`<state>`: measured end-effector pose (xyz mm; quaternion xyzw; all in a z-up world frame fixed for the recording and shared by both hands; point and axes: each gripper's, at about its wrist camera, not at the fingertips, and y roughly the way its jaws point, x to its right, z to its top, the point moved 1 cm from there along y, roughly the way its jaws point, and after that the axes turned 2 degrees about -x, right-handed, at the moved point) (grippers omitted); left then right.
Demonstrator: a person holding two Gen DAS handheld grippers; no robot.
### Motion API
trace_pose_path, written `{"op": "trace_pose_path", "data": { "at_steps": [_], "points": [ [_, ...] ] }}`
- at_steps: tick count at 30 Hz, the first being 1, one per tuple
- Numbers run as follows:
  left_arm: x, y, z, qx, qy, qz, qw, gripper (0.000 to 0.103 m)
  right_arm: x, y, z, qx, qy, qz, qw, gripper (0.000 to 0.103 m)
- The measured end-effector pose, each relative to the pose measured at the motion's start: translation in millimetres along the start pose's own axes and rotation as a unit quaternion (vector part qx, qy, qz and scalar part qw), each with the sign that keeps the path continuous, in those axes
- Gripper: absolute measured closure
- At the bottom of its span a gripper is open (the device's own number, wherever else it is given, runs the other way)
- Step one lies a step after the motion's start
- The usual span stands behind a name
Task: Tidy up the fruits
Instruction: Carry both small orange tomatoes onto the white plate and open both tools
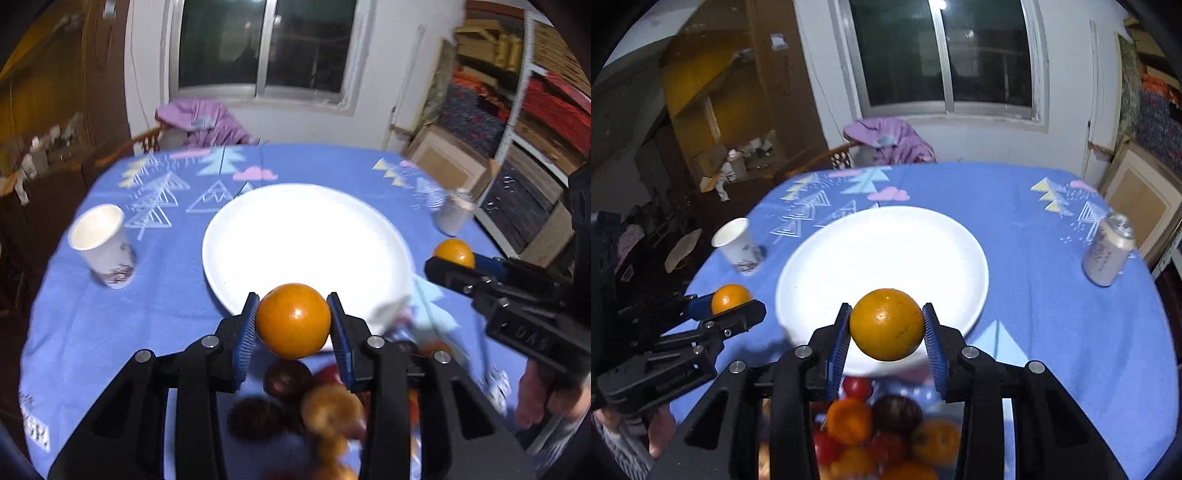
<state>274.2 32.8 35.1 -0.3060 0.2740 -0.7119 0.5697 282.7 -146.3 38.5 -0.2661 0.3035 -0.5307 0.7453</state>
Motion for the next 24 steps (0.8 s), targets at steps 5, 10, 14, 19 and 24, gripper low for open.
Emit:
{"op": "trace_pose_path", "data": {
  "at_steps": [5, 10, 14, 19, 24],
  "points": [
    [-14, 53, 3, -0.042, -0.001, 0.019, 0.9989, 0.066, 11, 54, -2, -0.044, 0.011, 0.0, 0.999, 0.064],
    [-18, 69, 1, -0.052, 0.0, 0.013, 0.9986, 0.052, 8, 69, -9, -0.064, -0.004, -0.01, 0.998, 0.063],
    [-15, 65, 2, -0.042, 0.009, 0.012, 0.999, 0.036, 8, 67, -7, -0.057, -0.009, -0.02, 0.998, 0.058],
    [-19, 48, 0, -0.025, -0.001, 0.022, 0.9995, 0.035, 6, 37, -5, -0.019, -0.001, -0.018, 1.0, 0.058],
    [-31, -9, -6, 0.032, -0.02, 0.028, 0.9989, 0.025, -1, -45, -6, 0.078, -0.003, -0.006, 0.997, 0.039]
  ]
}}
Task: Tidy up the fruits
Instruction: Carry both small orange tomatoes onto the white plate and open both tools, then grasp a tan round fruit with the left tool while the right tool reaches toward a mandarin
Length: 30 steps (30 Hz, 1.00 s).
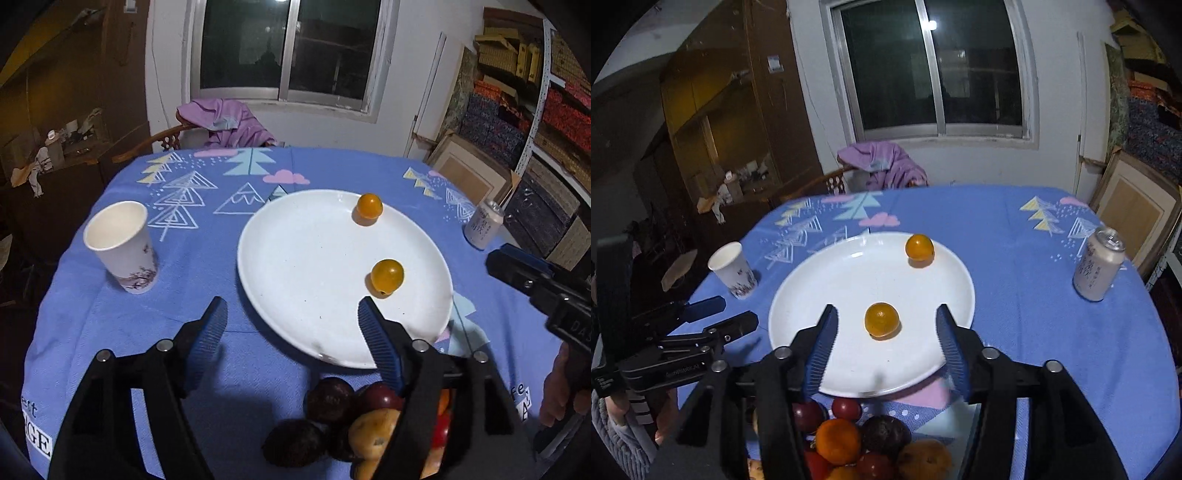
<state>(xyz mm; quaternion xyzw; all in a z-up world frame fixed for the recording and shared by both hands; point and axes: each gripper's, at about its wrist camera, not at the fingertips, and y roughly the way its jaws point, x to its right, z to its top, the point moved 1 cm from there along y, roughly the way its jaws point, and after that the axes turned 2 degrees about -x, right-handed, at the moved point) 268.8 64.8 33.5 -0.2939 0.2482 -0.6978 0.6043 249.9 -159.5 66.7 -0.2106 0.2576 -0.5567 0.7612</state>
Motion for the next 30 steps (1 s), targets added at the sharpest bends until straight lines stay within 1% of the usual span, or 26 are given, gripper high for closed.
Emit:
{"op": "trace_pose_path", "data": {
  "at_steps": [1, 2, 3, 5, 7, 8, 10, 11, 13, 14, 15, 17, 19, 21, 25, 30],
  "points": [
    [-5, -14, -7, 0.015, -0.007, 0.003, 0.9999, 0.018, 0, -17, -4, 0.02, 0.0, 0.0, 1.0, 0.032],
    [-11, -28, -18, 0.029, -0.016, 0.012, 0.9994, 0.014, 1, -36, -14, 0.044, -0.002, -0.005, 0.999, 0.029],
    [-17, -38, -31, 0.036, -0.024, 0.024, 0.9988, 0.014, 2, -47, -22, 0.057, -0.004, -0.012, 0.998, 0.029],
    [-24, -47, -53, 0.036, -0.036, 0.03, 0.9983, 0.014, 9, -67, -48, 0.076, 0.002, -0.023, 0.997, 0.027],
    [-28, -51, -76, 0.038, -0.054, 0.029, 0.9974, 0.014, 18, -75, -69, 0.079, 0.023, -0.017, 0.996, 0.026],
    [-26, -51, -86, 0.034, -0.056, 0.032, 0.9974, 0.014, 24, -77, -79, 0.078, 0.036, -0.019, 0.996, 0.026],
    [-11, -49, -98, 0.029, -0.032, 0.03, 0.9986, 0.014, 32, -80, -94, 0.068, 0.051, -0.02, 0.996, 0.025],
    [2, -47, -102, 0.031, -0.006, 0.036, 0.9989, 0.014, 34, -80, -100, 0.068, 0.056, -0.017, 0.996, 0.021],
    [31, -47, -107, 0.046, 0.053, 0.052, 0.9962, 0.014, 38, -79, -107, 0.067, 0.066, -0.026, 0.995, 0.016],
    [40, -47, -108, 0.052, 0.072, 0.055, 0.9945, 0.014, 40, -78, -108, 0.067, 0.07, -0.031, 0.995, 0.014],
    [50, -47, -109, 0.057, 0.09, 0.058, 0.9926, 0.014, 40, -79, -110, 0.067, 0.071, -0.031, 0.995, 0.014],
    [60, -45, -108, 0.058, 0.104, 0.052, 0.9915, 0.014, 41, -78, -109, 0.069, 0.072, -0.026, 0.995, 0.014],
    [64, -38, -106, 0.049, 0.108, 0.049, 0.9917, 0.014, 38, -78, -110, 0.066, 0.068, -0.026, 0.995, 0.013],
    [62, -28, -102, 0.038, 0.103, 0.044, 0.993, 0.014, 36, -75, -110, 0.061, 0.064, -0.028, 0.996, 0.013],
    [59, -8, -94, 0.007, 0.089, 0.017, 0.9959, 0.014, 34, -72, -110, 0.051, 0.065, -0.032, 0.996, 0.013],
    [60, 3, -93, -0.01, 0.083, -0.003, 0.9965, 0.014, 37, -68, -112, 0.04, 0.076, -0.023, 0.996, 0.013]
  ]
}}
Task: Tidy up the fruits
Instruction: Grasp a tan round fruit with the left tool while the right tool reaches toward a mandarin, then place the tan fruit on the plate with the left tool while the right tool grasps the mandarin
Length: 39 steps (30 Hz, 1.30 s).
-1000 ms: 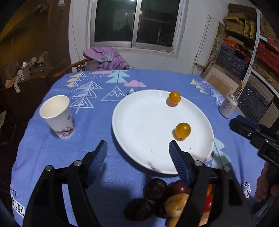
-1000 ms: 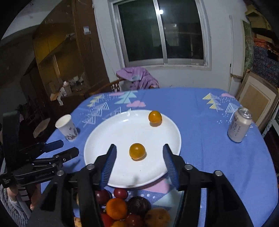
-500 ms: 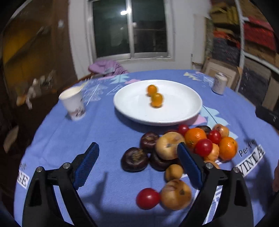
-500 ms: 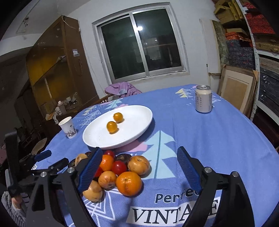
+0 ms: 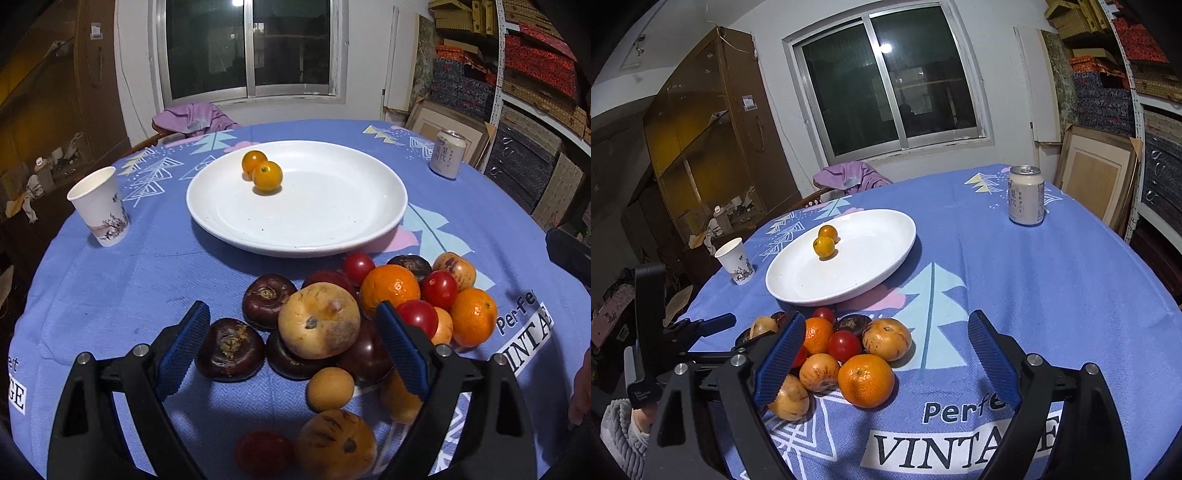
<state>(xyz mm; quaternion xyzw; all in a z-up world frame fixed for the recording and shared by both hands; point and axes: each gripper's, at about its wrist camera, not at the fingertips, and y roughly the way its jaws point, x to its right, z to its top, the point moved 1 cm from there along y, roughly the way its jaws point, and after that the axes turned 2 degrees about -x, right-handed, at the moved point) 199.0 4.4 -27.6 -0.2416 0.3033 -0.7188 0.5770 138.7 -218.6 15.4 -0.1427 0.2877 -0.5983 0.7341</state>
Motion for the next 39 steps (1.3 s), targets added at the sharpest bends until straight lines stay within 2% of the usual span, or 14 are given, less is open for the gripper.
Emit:
{"op": "trace_pose_path", "data": {
  "at_steps": [3, 5, 10, 14, 16, 21, 24, 29, 33, 36, 38, 39],
  "points": [
    [1, -1, -1, 0.006, 0.003, -0.01, 0.9999, 0.02, 0, 0, -1, 0.0, 0.0, 0.0, 1.0, 0.013],
    [3, -1, -1, 0.007, 0.012, -0.018, 0.9997, 0.03, 0, 0, -1, -0.002, -0.001, -0.002, 1.0, 0.013],
    [4, 3, -3, 0.004, 0.015, -0.025, 0.9996, 0.034, 0, 2, -2, -0.007, -0.003, -0.006, 1.0, 0.012],
    [0, 7, -1, -0.005, 0.006, -0.053, 0.9985, 0.053, -2, 6, -4, -0.015, -0.007, -0.008, 1.0, 0.012],
    [-1, 8, -1, -0.007, 0.002, -0.061, 0.9981, 0.058, -4, 9, -7, -0.021, -0.012, -0.009, 1.0, 0.012],
    [-6, 8, -1, -0.008, -0.011, -0.075, 0.9971, 0.059, -9, 14, -10, -0.033, -0.025, -0.01, 0.999, 0.012],
    [-15, 0, 0, 0.003, -0.021, -0.059, 0.9981, 0.059, -11, 18, -13, -0.047, -0.034, -0.005, 0.998, 0.012],
    [-48, -24, 1, 0.034, -0.068, -0.018, 0.9969, 0.059, -19, 21, -26, -0.061, -0.055, -0.013, 0.997, 0.013],
    [-65, -28, 2, 0.033, -0.102, -0.017, 0.9941, 0.059, -33, 30, -39, -0.081, -0.097, -0.036, 0.991, 0.014],
    [-62, -29, 1, 0.033, -0.095, -0.017, 0.9948, 0.059, -30, 38, -41, -0.101, -0.096, -0.039, 0.989, 0.027],
    [-57, -31, 1, 0.037, -0.085, -0.014, 0.9956, 0.059, -24, 43, -41, -0.115, -0.08, -0.035, 0.99, 0.04],
    [-55, -31, 1, 0.038, -0.08, -0.013, 0.996, 0.058, -20, 45, -40, -0.121, -0.07, -0.031, 0.99, 0.041]
  ]
}}
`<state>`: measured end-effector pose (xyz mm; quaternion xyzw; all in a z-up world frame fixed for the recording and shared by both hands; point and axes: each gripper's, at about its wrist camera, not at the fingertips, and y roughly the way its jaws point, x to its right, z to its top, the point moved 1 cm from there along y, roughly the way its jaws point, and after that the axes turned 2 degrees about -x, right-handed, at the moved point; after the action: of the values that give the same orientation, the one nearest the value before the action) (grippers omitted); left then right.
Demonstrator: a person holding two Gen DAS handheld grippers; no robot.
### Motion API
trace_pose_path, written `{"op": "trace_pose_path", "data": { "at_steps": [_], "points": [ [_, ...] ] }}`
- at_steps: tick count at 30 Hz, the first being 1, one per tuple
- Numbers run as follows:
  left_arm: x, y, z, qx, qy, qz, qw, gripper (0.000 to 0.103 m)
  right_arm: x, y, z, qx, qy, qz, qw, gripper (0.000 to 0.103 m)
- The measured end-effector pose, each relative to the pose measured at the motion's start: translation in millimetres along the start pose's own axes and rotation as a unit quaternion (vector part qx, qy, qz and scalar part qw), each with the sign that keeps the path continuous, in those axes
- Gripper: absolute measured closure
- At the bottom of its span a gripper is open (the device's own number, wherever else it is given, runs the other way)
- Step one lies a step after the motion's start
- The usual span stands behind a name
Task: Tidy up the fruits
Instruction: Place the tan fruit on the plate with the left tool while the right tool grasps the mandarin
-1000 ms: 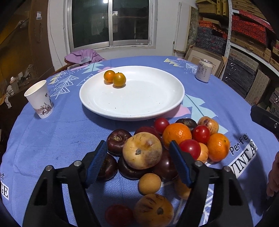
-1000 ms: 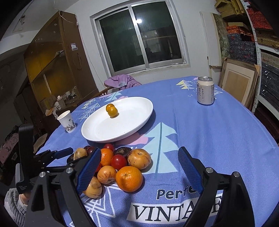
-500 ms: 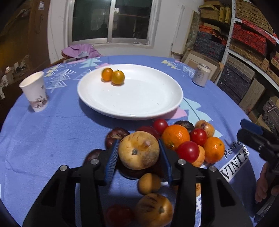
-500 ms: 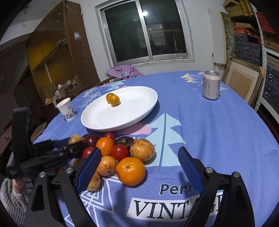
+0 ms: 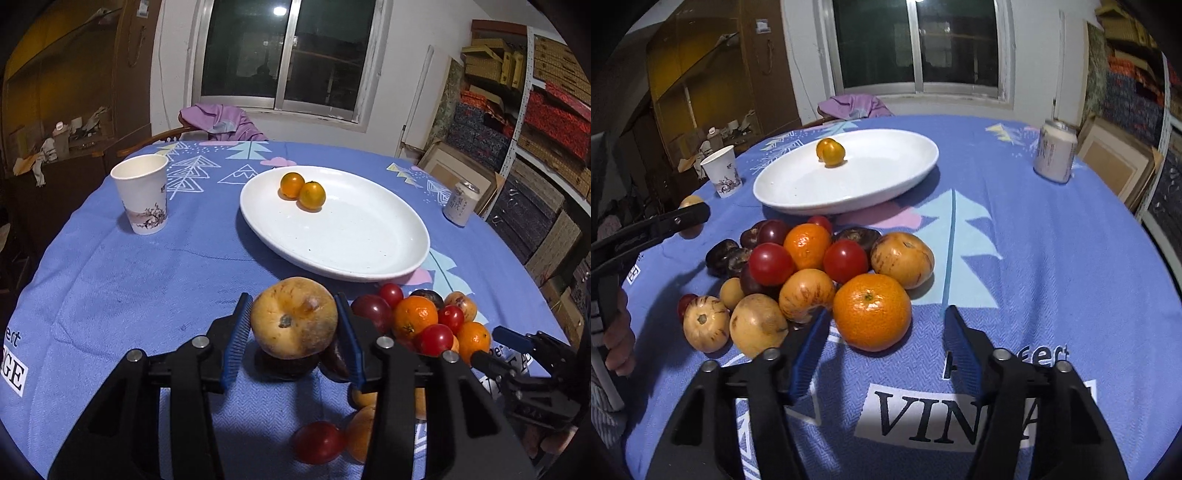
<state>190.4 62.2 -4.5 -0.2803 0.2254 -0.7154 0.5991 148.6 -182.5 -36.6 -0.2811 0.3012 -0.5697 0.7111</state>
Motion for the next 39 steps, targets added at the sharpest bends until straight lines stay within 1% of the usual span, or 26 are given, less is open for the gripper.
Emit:
{"op": "trace_pose_path", "data": {
  "at_steps": [1, 5, 6, 7, 8, 15, 17, 19, 20, 23, 25, 26, 28, 29, 30, 32, 35, 37, 39],
  "points": [
    [2, 0, 0, 0.0, 0.004, 0.001, 1.0, 0.058, 1, 1, 0, -0.002, 0.004, 0.006, 1.0, 0.041],
    [5, 2, -2, -0.003, 0.007, 0.001, 1.0, 0.058, -7, 9, 3, -0.006, -0.01, -0.002, 1.0, 0.041],
    [5, 2, -2, -0.003, 0.008, 0.002, 1.0, 0.058, -7, 12, 4, -0.012, -0.011, 0.002, 1.0, 0.042],
    [5, 2, -2, -0.003, 0.007, 0.002, 1.0, 0.058, -8, 14, 4, -0.018, -0.011, 0.007, 1.0, 0.049],
    [4, 3, -2, -0.004, 0.006, 0.002, 1.0, 0.058, -7, 16, 4, -0.022, -0.009, 0.017, 1.0, 0.054],
    [1, 12, -5, -0.018, 0.006, 0.009, 0.9998, 0.058, -4, 14, 4, -0.02, 0.0, 0.029, 0.999, 0.055],
    [2, 13, -6, -0.02, 0.007, 0.011, 0.9997, 0.058, 0, 5, 4, -0.006, 0.007, 0.033, 0.999, 0.056],
    [0, 11, -5, -0.015, 0.005, 0.011, 0.9998, 0.058, 7, -12, 9, 0.025, 0.022, 0.038, 0.999, 0.056],
    [-1, 8, -1, -0.012, 0.002, 0.011, 0.9999, 0.058, 12, -23, 15, 0.045, 0.032, 0.04, 0.998, 0.056],
    [2, 2, 20, -0.007, 0.009, 0.02, 0.9997, 0.058, 20, -49, 47, 0.078, 0.039, 0.041, 0.995, 0.056],
    [8, -6, 48, 0.013, 0.023, 0.041, 0.9988, 0.058, 19, -67, 83, 0.106, 0.033, 0.036, 0.993, 0.056],
    [11, -9, 62, 0.02, 0.026, 0.045, 0.9985, 0.059, 15, -76, 106, 0.123, 0.029, 0.035, 0.991, 0.056],
    [18, -10, 87, 0.034, 0.027, 0.045, 0.998, 0.058, 8, -79, 137, 0.143, 0.024, 0.036, 0.989, 0.056],
    [22, -8, 97, 0.04, 0.028, 0.05, 0.9975, 0.058, 3, -73, 154, 0.146, 0.024, 0.035, 0.988, 0.056],
    [24, -4, 104, 0.044, 0.03, 0.056, 0.997, 0.058, -1, -64, 163, 0.146, 0.026, 0.037, 0.988, 0.056],
    [28, 14, 113, 0.041, 0.033, 0.065, 0.9965, 0.058, -7, -36, 178, 0.129, 0.03, 0.042, 0.99, 0.056],
    [24, 57, 112, 0.01, 0.025, 0.07, 0.9972, 0.058, -15, 27, 182, 0.08, 0.025, 0.03, 0.996, 0.056],
    [19, 84, 107, -0.022, 0.027, 0.069, 0.997, 0.058, -15, 57, 177, 0.051, 0.022, 0.028, 0.998, 0.056],
    [14, 105, 100, -0.044, 0.028, 0.065, 0.9965, 0.058, -14, 86, 169, 0.011, 0.012, 0.02, 1.0, 0.056]
  ]
}}
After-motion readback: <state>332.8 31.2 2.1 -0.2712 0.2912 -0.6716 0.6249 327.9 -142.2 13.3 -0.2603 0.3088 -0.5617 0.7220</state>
